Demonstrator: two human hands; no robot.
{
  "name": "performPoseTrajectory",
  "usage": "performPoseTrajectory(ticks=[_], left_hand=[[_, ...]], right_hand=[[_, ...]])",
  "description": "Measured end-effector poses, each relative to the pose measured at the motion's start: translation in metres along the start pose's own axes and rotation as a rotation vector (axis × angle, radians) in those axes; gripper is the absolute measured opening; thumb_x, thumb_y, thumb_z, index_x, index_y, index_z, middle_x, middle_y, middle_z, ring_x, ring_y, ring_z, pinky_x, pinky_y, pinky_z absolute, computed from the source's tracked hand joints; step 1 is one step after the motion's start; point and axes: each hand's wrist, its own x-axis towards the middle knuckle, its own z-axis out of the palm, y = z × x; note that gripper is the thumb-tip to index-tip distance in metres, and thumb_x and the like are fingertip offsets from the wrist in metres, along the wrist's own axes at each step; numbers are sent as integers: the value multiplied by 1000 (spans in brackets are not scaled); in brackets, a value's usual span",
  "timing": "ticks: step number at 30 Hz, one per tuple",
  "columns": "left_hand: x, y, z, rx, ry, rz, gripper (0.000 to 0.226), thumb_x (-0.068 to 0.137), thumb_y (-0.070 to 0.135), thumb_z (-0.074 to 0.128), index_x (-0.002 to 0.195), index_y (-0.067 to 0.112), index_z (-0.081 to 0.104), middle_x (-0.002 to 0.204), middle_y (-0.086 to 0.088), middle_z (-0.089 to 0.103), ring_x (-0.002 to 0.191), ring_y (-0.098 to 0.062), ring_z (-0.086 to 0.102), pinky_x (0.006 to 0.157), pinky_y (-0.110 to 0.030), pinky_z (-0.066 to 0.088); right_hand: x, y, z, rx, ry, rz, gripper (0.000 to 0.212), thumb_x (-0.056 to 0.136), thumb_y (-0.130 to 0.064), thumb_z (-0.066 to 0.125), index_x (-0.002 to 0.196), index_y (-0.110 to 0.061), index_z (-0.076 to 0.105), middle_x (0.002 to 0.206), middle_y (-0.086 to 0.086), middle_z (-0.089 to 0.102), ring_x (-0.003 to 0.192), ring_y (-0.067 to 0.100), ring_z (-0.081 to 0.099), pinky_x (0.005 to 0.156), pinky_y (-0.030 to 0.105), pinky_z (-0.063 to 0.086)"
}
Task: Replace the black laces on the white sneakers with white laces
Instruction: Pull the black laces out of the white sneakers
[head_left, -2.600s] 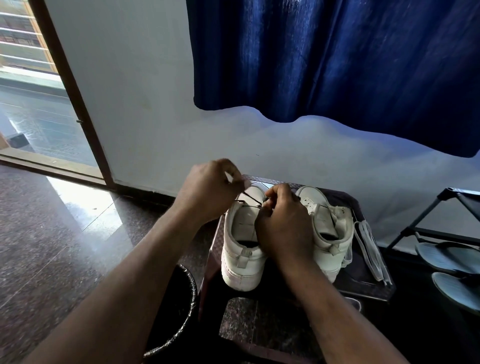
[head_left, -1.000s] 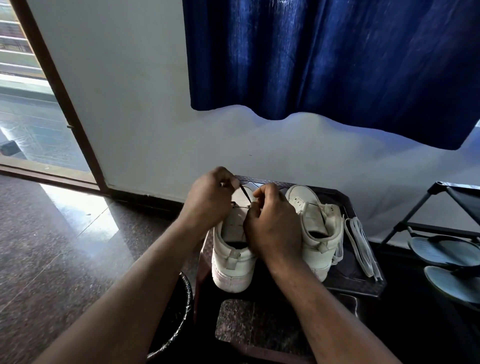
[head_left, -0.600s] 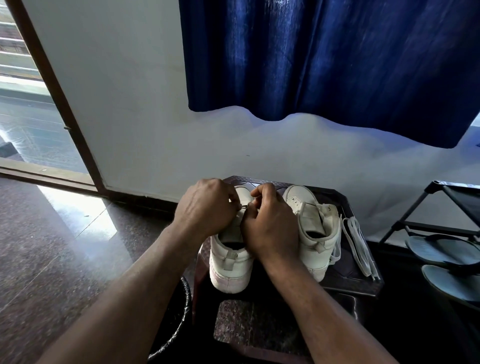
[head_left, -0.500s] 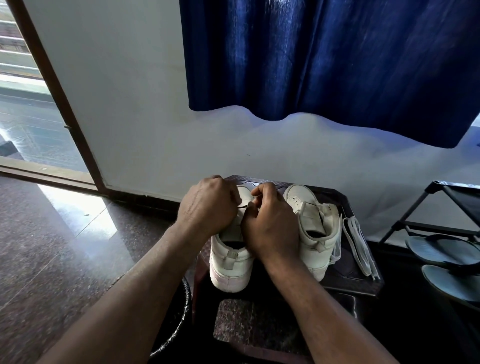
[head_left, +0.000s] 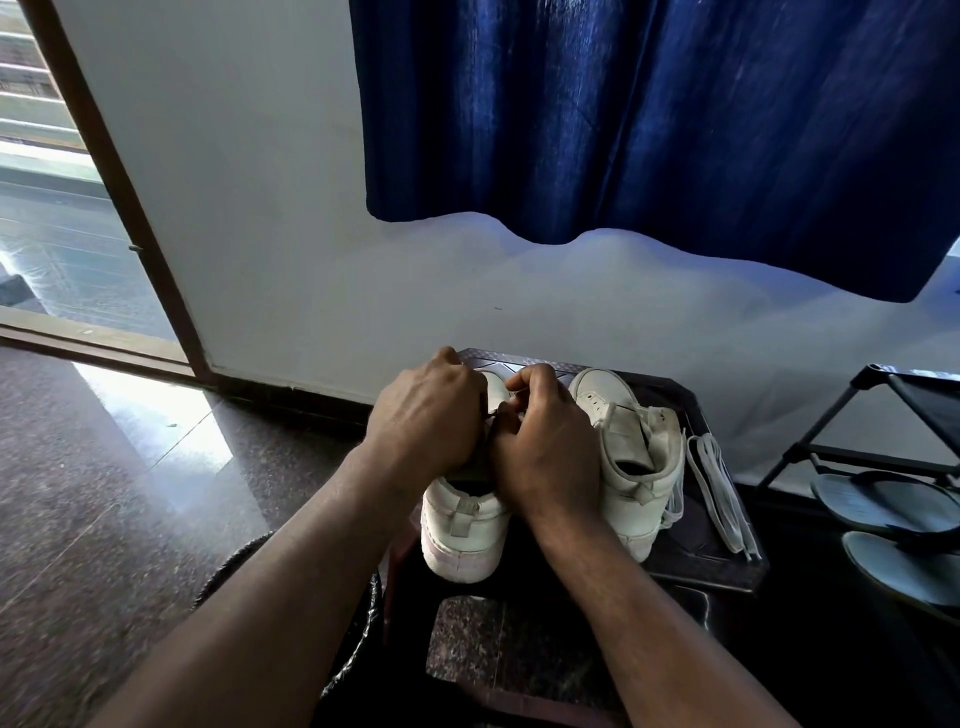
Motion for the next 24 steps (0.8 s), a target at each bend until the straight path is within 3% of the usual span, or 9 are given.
performPoseTrajectory(ticks=[3,6,8,10,13,16,20,24], left_hand=[[2,-4,4,-140,34,-87,17,91,16,59,94,30,68,105,2,68,91,-28,67,78,-39,56],[6,-13,6,-652,95,-296,19,94,6,54,91,21,65,93,5,77,82,-19,67,76,-36,56],[5,-12,-2,-1046,102,-402,19,96,-3,48,93,9,63,84,3,77,66,-18,56,57,-28,44],[5,-10,-14,-1276,106,-455,29,97,-6,41,93,11,64,74,-5,63,54,-17,41,43,-20,29],[4,-9,-21,-1239,58,-424,35,94,-8,39,93,10,69,62,2,53,45,-9,36,39,-17,24],[1,-4,-27,-1211,113,-425,31,94,-3,41,86,4,69,47,11,44,37,-4,31,38,-17,23],[-4,5,-43,-1355,252,-317,31,95,2,41,68,7,55,46,13,35,38,-4,26,39,-18,20],[-10,19,-53,-1313,247,-117,41,100,24,62,62,15,52,49,14,35,42,-4,28,42,-19,26]], right_hand=[[-1,1,0,-9,22,-8,26,88,-16,60,114,-20,58,103,1,70,96,28,66,68,31,31],[-1,0,2,-15,57,-19,20,91,-14,58,110,-19,58,99,3,71,94,31,66,68,31,32],[-1,0,3,-14,51,-13,19,91,-15,57,110,-20,58,100,2,70,95,30,66,68,31,32],[-1,0,3,-1,29,-4,20,90,-17,57,111,-21,57,101,-1,70,96,27,65,69,32,35],[-1,0,2,18,16,-5,21,89,-19,55,110,-21,57,101,-2,69,96,26,64,71,34,40],[-2,1,0,39,0,-29,26,84,-26,48,108,-22,57,99,-2,68,94,25,63,73,35,43],[2,4,0,89,-80,-81,28,84,-31,52,110,-26,62,99,-10,64,94,18,61,86,38,51],[10,6,8,87,-172,-180,40,88,-31,51,123,-26,68,112,-5,64,107,19,57,98,41,47]])
